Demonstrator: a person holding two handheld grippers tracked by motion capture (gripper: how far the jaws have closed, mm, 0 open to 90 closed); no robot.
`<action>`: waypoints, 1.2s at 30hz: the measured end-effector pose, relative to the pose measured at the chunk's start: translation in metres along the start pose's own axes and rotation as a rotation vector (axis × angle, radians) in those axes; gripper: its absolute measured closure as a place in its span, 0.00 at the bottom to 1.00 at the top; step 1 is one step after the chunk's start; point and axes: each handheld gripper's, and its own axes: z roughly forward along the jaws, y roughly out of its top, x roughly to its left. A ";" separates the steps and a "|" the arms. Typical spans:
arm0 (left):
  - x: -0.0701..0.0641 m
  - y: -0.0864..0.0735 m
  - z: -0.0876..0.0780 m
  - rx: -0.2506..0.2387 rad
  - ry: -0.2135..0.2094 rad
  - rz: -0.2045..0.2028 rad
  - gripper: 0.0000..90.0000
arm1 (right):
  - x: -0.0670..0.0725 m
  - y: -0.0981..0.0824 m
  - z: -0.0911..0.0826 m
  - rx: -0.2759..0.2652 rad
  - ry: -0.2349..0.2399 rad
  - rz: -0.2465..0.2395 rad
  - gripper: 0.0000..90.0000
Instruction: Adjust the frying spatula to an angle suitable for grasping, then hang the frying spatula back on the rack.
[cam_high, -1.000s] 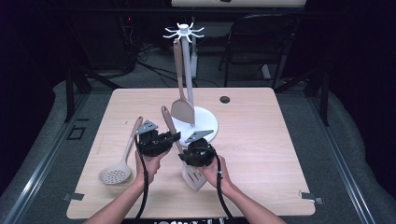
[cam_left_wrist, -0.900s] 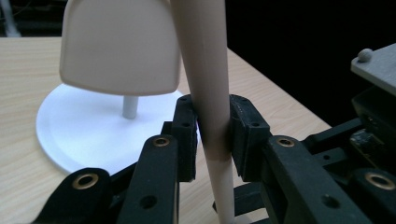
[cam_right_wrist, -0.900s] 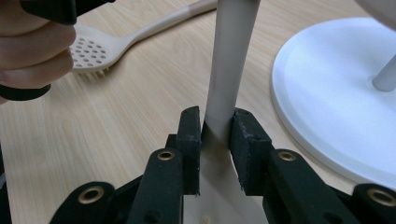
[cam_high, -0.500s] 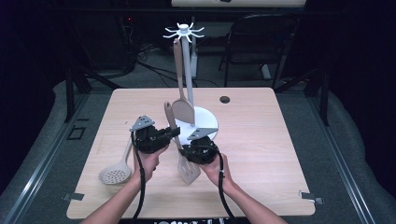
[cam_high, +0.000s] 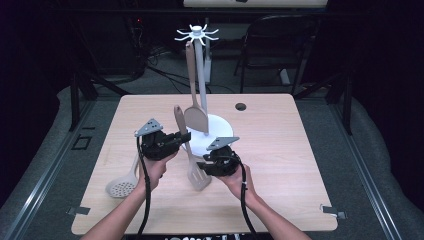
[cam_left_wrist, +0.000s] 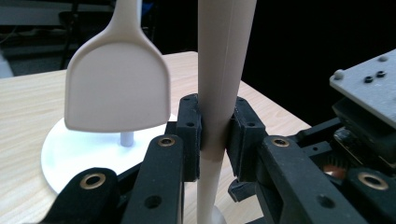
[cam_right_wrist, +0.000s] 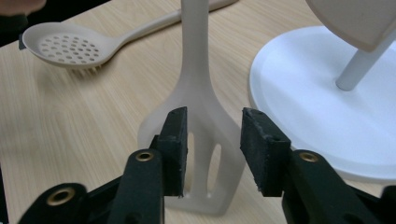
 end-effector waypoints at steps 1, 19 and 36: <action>0.000 0.002 0.000 0.001 -0.005 0.011 0.85 | -0.001 -0.001 -0.001 0.006 0.000 0.001 0.65; 0.001 0.029 0.010 0.037 -0.064 0.065 0.85 | -0.045 -0.023 -0.020 0.173 -0.059 0.045 0.04; -0.001 0.049 0.027 0.059 -0.114 0.090 0.85 | -0.083 -0.042 -0.042 0.192 -0.139 0.111 0.01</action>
